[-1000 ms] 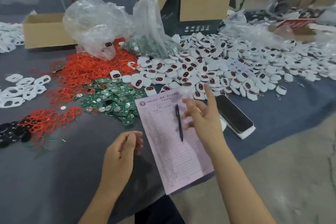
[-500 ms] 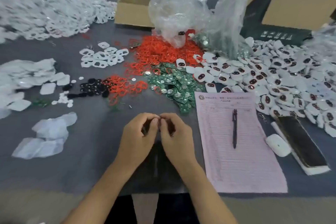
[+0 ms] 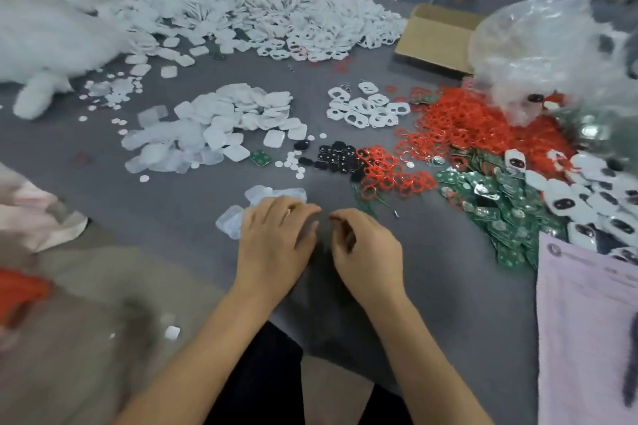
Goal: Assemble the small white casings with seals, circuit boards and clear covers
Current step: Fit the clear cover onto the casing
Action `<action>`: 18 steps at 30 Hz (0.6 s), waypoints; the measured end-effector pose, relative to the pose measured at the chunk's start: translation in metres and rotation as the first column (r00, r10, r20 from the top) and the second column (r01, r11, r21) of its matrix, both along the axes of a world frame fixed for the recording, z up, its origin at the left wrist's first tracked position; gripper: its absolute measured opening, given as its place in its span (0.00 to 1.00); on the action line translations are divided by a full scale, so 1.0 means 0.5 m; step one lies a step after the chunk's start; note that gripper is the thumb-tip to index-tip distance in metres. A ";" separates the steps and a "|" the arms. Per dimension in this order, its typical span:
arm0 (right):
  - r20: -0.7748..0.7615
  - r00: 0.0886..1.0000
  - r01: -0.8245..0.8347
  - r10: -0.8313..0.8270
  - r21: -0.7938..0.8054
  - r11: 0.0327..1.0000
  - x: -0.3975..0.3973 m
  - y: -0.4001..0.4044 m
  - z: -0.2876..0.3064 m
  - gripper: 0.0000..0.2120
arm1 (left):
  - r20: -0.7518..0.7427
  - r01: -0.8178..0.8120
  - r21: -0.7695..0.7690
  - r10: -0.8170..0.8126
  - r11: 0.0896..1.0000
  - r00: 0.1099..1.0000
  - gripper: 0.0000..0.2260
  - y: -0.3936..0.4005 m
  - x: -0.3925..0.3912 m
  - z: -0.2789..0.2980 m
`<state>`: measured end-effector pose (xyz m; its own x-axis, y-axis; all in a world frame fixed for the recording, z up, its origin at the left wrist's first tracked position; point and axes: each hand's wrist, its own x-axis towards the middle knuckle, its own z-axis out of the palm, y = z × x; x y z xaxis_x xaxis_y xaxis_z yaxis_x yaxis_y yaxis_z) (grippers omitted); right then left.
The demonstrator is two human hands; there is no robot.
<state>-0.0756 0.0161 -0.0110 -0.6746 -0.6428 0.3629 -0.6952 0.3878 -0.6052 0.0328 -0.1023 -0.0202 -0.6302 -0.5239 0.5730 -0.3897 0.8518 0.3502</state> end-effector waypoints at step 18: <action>-0.113 0.988 -0.121 0.109 -0.105 0.987 -0.011 -0.194 0.001 0.07 | -0.040 -0.142 0.468 0.182 0.872 0.983 0.09 -0.178 0.099 0.004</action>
<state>-0.0811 -0.0808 -0.0103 -0.5519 -0.6656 0.5024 -0.7941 0.2354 -0.5604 0.0822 -0.1911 -0.0180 -0.4758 -0.8317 0.2860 -0.4620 0.5130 0.7234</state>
